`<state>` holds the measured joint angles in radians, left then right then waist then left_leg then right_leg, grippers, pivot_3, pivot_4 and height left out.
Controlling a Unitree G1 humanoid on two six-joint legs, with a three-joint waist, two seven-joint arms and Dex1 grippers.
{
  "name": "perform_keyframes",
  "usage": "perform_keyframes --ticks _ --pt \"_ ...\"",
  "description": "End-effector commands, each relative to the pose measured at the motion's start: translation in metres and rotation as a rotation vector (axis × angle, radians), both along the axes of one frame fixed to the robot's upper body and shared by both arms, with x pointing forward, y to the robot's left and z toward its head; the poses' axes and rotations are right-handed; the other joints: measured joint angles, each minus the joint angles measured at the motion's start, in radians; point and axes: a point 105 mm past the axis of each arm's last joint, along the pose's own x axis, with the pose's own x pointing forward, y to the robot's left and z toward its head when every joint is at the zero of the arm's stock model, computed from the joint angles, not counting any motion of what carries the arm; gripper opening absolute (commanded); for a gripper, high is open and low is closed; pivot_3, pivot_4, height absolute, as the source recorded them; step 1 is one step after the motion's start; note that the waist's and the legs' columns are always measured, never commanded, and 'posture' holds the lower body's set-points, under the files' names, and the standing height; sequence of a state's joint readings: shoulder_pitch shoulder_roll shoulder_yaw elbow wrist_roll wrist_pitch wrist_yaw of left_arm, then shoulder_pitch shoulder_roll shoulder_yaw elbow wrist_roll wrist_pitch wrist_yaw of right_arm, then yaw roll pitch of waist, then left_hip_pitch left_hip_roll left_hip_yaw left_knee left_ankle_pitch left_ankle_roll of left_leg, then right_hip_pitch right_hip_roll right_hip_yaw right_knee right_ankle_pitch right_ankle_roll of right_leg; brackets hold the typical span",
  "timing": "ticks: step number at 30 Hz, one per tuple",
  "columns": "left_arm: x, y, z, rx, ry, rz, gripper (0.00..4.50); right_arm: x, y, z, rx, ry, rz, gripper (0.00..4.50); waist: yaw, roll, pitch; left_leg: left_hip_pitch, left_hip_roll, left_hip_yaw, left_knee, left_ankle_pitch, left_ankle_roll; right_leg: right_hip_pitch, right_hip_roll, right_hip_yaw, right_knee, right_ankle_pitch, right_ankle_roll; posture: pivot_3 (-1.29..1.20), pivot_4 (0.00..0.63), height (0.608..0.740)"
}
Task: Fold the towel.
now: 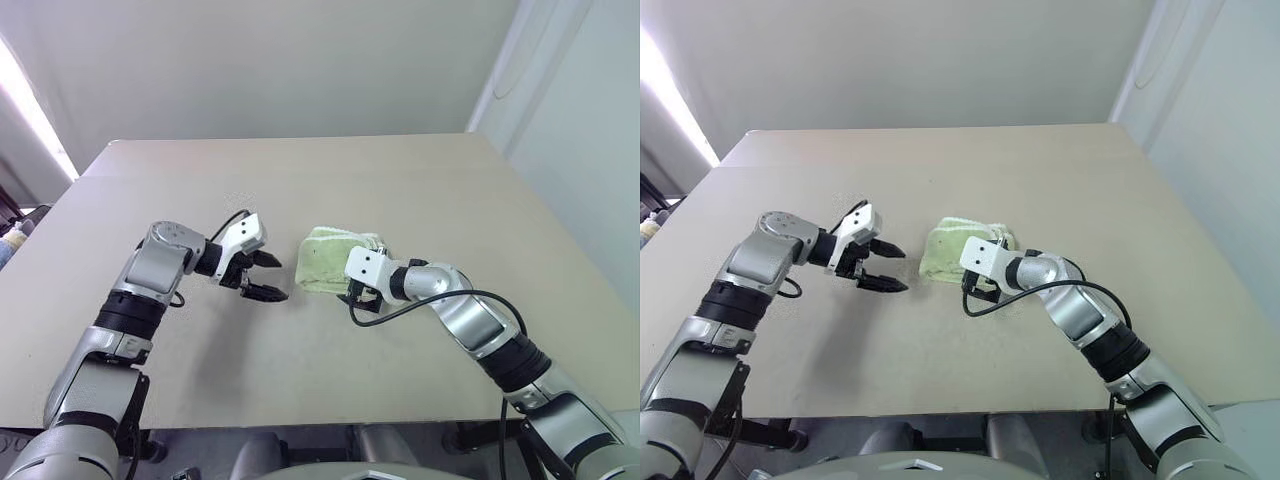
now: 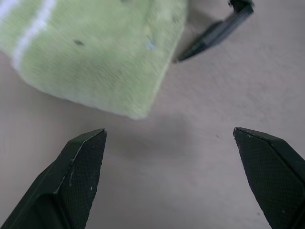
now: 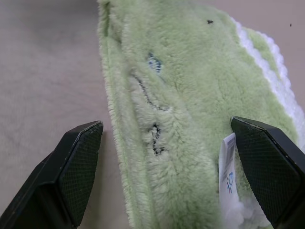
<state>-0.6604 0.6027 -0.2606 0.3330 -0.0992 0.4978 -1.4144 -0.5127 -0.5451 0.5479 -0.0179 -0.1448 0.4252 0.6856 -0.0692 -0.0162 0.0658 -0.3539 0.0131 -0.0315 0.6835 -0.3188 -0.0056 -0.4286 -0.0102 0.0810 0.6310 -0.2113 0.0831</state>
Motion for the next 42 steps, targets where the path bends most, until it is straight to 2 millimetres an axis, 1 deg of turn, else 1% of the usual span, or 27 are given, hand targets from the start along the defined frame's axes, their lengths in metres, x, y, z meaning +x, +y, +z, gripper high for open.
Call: perform_keyframes --ticks 1,4,7,12,13,15,21,22,23,25,27,29,31,33,36,38,40,41,42 --pt "0.0 0.001 0.007 -0.004 -0.027 -0.01 4.5 0.001 0.004 0.004 -0.033 -0.058 0.035 4.48 0.0 0.0 0.0 0.0 0.0 0.0 0.0 0.0 0.0 0.0 0.0 0.0 0.0 0.0 0.0 0.0 0.0 0.712" --pt "0.003 0.002 0.007 -0.006 -0.035 0.001 4.5 0.002 0.005 0.001 -0.039 -0.073 0.032 4.48 -0.001 0.0 0.0 0.001 0.0 0.0 0.0 0.0 0.0 0.001 0.0 0.0 0.0 0.0 0.0 0.0 0.0 0.712" --pt "0.007 0.003 0.006 0.011 -0.06 0.002 4.5 0.006 0.003 -0.003 -0.083 -0.119 0.022 4.48 -0.002 0.0 0.0 0.002 0.0 0.0 0.0 0.0 0.0 0.001 0.0 0.0 0.0 0.0 0.0 0.0 0.0 0.712" --pt "0.01 0.003 0.008 -0.002 -0.064 0.007 4.5 0.017 0.0 -0.001 -0.106 -0.171 -0.023 4.48 -0.002 -0.001 -0.001 0.005 0.0 0.0 0.0 0.001 -0.001 0.004 0.0 0.0 0.001 0.001 -0.002 0.0 0.0 0.712" --pt "0.01 0.003 0.008 -0.003 -0.065 0.008 4.5 0.018 0.0 -0.001 -0.109 -0.174 -0.023 4.1 -0.002 -0.001 -0.001 0.006 0.0 0.0 0.0 0.001 -0.001 0.005 0.0 0.0 0.001 0.001 -0.002 0.0 0.0 0.712" --pt "0.011 0.003 0.008 0.0 -0.069 0.009 4.5 0.019 -0.001 -0.003 -0.12 -0.179 -0.024 3.6 -0.001 -0.001 -0.001 0.008 0.0 0.0 0.001 0.001 -0.001 0.007 0.0 0.0 0.001 0.001 -0.002 0.0 0.0 0.712" --pt "0.017 0.001 0.009 0.001 -0.081 0.02 4.5 0.024 -0.003 -0.002 -0.13 -0.208 -0.031 1.49 0.0 -0.001 -0.001 0.009 0.0 0.0 0.0 0.001 -0.001 0.009 0.0 0.0 0.0 0.001 -0.002 0.0 0.0 0.712" --pt "0.018 0.001 0.009 -0.001 -0.083 0.024 4.5 0.022 -0.001 -0.003 -0.132 -0.206 -0.014 1.09 0.0 -0.001 -0.001 0.009 0.0 0.0 0.0 0.001 -0.001 0.009 0.0 0.0 0.0 0.001 -0.002 0.0 0.0 0.712" --pt "0.018 0.001 0.01 -0.002 -0.083 0.026 4.5 0.02 0.0 -0.003 -0.134 -0.205 -0.002 0.82 -0.001 -0.001 -0.001 0.008 0.0 0.0 0.0 0.001 -0.001 0.008 0.0 0.0 0.0 0.001 -0.002 0.0 0.0 0.712" --pt "0.019 0.0 0.01 -0.006 -0.083 0.029 4.5 0.023 0.0 0.0 -0.122 -0.216 -0.026 0.06 -0.001 -0.001 -0.001 0.008 0.0 0.0 0.0 0.001 -0.001 0.008 0.0 0.0 0.0 0.001 -0.002 0.0 0.0 0.712" --pt "0.02 -0.001 0.01 -0.007 -0.082 0.03 4.5 0.027 -0.001 0.003 -0.111 -0.229 -0.052 0.02 -0.001 -0.001 -0.001 0.008 0.0 0.0 0.0 0.001 -0.001 0.008 0.0 0.0 0.0 0.001 -0.002 0.0 0.0 0.712" --pt "0.02 -0.002 0.01 -0.005 -0.083 0.031 4.5 0.031 -0.003 0.015 -0.067 -0.252 -0.084 0.02 -0.001 -0.001 -0.001 0.008 0.0 0.0 0.0 0.001 -0.001 0.008 0.0 0.001 0.0 0.001 -0.002 0.0 0.0 0.712" --pt "0.021 -0.001 0.01 -0.006 -0.083 0.04 4.5 0.036 -0.005 0.032 0.002 -0.279 -0.128 0.02 -0.001 -0.001 0.0 0.008 0.0 0.0 0.0 0.001 -0.001 0.008 0.0 0.001 0.0 0.001 -0.002 0.0 0.0 0.712" --pt "0.023 -0.001 0.01 -0.006 -0.085 0.049 4.5 0.044 -0.014 0.054 0.059 -0.33 -0.193 0.02 -0.001 -0.001 0.0 0.008 0.0 0.0 0.0 0.001 -0.001 0.007 0.0 0.001 0.0 0.001 -0.002 0.0 0.0 0.712" --pt "0.026 0.0 0.01 -0.007 -0.086 0.06 4.5 0.053 -0.034 0.085 0.129 -0.403 -0.289 0.02 0.0 -0.001 0.0 0.005 0.0 0.0 0.0 0.001 -0.001 0.005 0.0 0.0 0.0 0.001 -0.002 0.0 0.0 0.712" --pt "0.027 0.0 0.009 -0.005 -0.087 0.062 4.5 0.056 -0.049 0.1 0.146 -0.442 -0.337 0.02 0.001 -0.001 0.0 0.003 0.0 0.0 0.0 0.001 -0.001 0.003 0.0 0.0 0.0 0.001 -0.002 0.0 0.0 0.712" --pt "0.028 0.0 0.008 -0.004 -0.088 0.066 4.5 0.061 -0.078 0.119 0.115 -0.518 -0.421 0.02 0.001 -0.001 0.0 0.002 0.0 0.0 0.0 0.001 -0.001 0.002 0.0 0.0 0.0 0.001 -0.002 0.0 0.0 0.712" --pt "0.028 0.0 0.008 -0.004 -0.088 0.066 4.5 0.062 -0.087 0.124 0.104 -0.54 -0.446 0.02 0.002 -0.001 0.0 0.001 0.0 0.0 0.0 0.001 -0.001 0.002 0.0 0.0 -0.001 0.001 -0.002 0.0 0.0 0.712" --pt "0.028 0.0 0.008 -0.004 -0.088 0.066 4.5 0.062 -0.092 0.127 0.098 -0.552 -0.459 0.02 0.002 -0.001 0.0 0.0 0.0 0.0 0.0 0.001 -0.001 0.001 -0.001 0.0 -0.001 0.001 -0.002 0.0 0.0 0.712"
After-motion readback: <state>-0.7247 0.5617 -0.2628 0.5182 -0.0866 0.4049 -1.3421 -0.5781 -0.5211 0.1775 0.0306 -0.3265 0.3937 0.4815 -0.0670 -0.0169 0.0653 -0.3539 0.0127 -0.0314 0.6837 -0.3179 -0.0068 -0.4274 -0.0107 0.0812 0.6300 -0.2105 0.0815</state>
